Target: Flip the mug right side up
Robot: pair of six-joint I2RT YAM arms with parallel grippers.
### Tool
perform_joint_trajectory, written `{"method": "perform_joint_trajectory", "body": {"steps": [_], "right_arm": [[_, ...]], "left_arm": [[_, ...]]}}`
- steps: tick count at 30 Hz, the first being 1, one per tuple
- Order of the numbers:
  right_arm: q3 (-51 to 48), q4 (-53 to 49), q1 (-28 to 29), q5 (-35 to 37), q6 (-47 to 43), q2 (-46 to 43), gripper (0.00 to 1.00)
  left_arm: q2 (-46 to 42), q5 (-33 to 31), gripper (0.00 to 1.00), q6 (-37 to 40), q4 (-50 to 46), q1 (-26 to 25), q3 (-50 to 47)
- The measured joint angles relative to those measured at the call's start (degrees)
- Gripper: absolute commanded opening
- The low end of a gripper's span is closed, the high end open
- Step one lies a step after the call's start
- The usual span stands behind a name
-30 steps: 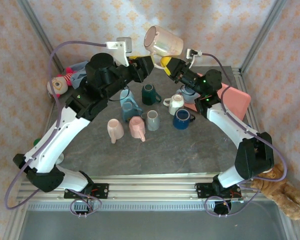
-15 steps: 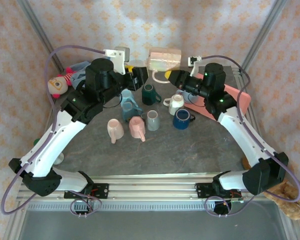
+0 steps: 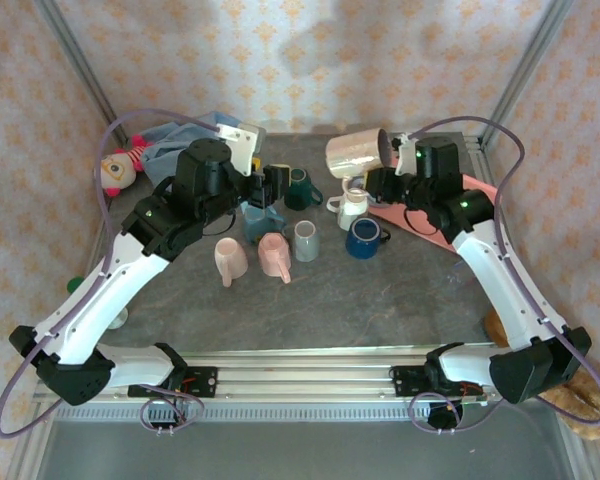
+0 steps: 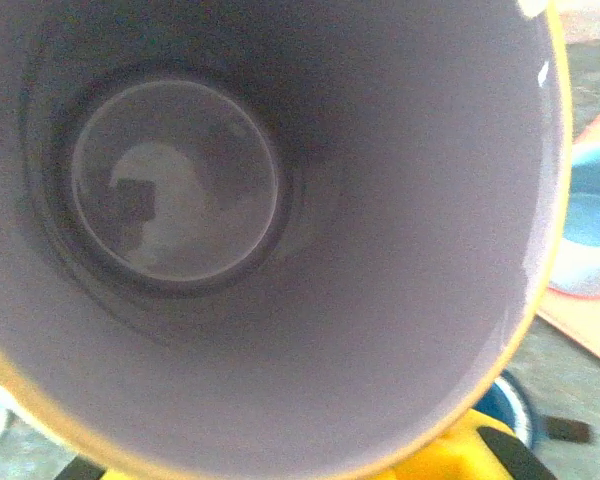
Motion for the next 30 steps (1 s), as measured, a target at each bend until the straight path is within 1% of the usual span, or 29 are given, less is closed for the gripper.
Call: {"method": "perform_joint_trajectory", "body": {"steps": [4, 8, 12, 16, 20, 24, 30], "right_arm": [[0.17, -2.58, -2.82, 3.61, -2.34, 0.00, 0.00], [0.79, -4.42, -3.93, 7.08, -4.31, 0.09, 0.00], [2.12, -5.11, -4.11, 9.18, -5.53, 0.90, 0.00], [5.29, -5.42, -4.11, 11.98, -6.36, 3.78, 0.00], [8.07, -5.70, -4.11, 15.28, -7.26, 6.43, 0.00], [9.97, -6.73, -4.11, 18.75, -8.94, 8.35, 0.00], [12.55, -8.35, -4.22, 25.83, -12.20, 12.59, 0.00]], "left_arm": [[-0.28, 0.00, 0.68, 1.77, -0.35, 0.00, -1.99], [-1.46, 0.00, 0.69, 2.19, -0.02, 0.00, -4.87], [-2.32, -0.04, 0.71, 2.91, 0.74, 0.00, -7.08], [-2.84, -0.07, 0.72, 3.63, 2.38, 0.00, -9.81], [-1.77, 0.52, 0.72, 4.57, 3.89, 0.00, -9.99], [0.09, 2.67, 0.72, 6.23, 6.23, 0.02, -9.99], [2.40, 3.98, 0.75, 8.07, 8.39, 0.02, -9.99]]}}
